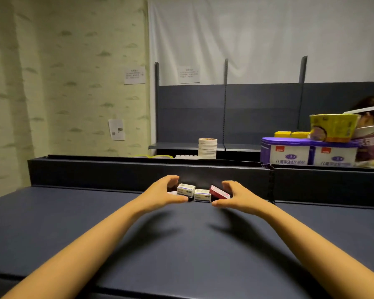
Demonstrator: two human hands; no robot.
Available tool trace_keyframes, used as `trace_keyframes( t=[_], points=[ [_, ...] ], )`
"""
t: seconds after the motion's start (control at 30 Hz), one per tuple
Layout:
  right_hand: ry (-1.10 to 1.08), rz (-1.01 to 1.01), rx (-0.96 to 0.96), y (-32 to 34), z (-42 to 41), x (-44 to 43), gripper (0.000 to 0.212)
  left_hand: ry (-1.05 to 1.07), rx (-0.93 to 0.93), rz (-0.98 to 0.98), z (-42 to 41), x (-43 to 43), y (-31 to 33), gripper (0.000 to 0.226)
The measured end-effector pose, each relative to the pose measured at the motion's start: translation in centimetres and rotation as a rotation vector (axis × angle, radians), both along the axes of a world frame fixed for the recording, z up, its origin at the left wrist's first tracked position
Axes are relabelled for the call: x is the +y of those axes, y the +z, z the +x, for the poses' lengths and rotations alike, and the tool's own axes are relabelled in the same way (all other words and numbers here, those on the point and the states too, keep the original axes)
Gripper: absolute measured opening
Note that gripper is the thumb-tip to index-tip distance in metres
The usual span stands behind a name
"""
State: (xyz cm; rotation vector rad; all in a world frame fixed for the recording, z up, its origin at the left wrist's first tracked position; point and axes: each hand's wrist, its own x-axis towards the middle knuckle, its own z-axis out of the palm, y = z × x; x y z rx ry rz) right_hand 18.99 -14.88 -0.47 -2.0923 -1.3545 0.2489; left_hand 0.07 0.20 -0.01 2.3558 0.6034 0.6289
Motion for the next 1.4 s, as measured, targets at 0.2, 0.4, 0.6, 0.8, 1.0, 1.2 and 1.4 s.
trace_keyframes(
  t=[0.2, 0.4, 0.6, 0.8, 1.0, 1.2, 1.4],
  points=[
    [-0.050, -0.003, 0.013, -0.2, 0.4, 1.6, 0.088, -0.075, 0.056, -0.036, 1.9, 5.1, -0.8, 0.076],
    [-0.028, -0.068, -0.018, -0.5, 1.2, 3.2, 0.084, -0.140, 0.149, -0.108, 5.2, 7.8, -1.5, 0.074],
    [-0.059, -0.075, -0.059, -0.2, 3.1, 5.0, 0.080, -0.142, 0.183, -0.011, 6.9, 9.6, -2.0, 0.070],
    [0.011, -0.081, -0.100, -0.7, 3.9, 6.6, 0.071, -0.126, 0.171, 0.096, 6.9, 10.7, -1.9, 0.039],
    [0.001, -0.265, -0.502, -0.8, 3.1, 9.2, 0.061, -0.116, 0.119, -0.013, 4.9, 11.7, -1.7, 0.041],
    [-0.029, -0.306, -0.617, -1.0, 2.5, 10.6, 0.038, -0.128, 0.108, -0.069, 2.9, 11.7, -1.8, 0.040],
    [0.033, -0.216, -0.404, 0.1, 1.0, 9.6, 0.041, -0.147, 0.045, -0.086, 1.7, 10.6, -1.3, 0.035]
  ],
)
